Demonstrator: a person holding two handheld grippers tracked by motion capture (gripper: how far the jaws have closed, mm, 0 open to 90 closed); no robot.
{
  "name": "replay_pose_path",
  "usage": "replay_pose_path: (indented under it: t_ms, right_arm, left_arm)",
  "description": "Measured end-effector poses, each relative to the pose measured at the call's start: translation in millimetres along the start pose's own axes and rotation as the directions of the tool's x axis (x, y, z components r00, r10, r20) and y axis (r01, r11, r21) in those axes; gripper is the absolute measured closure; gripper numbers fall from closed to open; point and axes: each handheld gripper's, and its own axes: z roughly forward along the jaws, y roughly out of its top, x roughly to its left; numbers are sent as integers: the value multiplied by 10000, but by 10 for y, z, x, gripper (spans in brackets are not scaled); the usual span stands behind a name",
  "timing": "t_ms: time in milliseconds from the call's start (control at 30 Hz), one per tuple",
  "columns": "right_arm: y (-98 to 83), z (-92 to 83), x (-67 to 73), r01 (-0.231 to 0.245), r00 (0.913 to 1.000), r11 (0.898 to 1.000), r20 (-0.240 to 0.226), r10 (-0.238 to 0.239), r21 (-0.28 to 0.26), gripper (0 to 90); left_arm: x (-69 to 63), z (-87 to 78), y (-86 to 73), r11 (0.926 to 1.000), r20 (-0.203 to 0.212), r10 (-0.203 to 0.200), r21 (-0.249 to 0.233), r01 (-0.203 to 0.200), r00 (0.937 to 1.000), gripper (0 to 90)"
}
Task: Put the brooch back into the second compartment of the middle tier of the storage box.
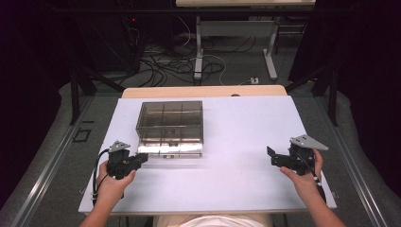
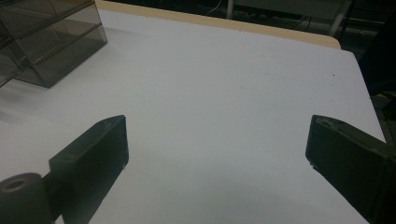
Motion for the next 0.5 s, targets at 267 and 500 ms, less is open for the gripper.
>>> replay_pose_path:
  t_ms: [267, 500]
  right_arm:
    - [1, 3, 12, 134, 9999, 9999, 44, -134, 48, 58]
    - [9, -11, 19, 60, 10000, 9999, -30, -60, 88, 51]
  left_arm:
    - [36, -65, 21, 9991, 4, -159, -388, 159, 9999, 811]
    - [53, -118, 33, 9963, -93, -326, -801, 317, 9994, 811]
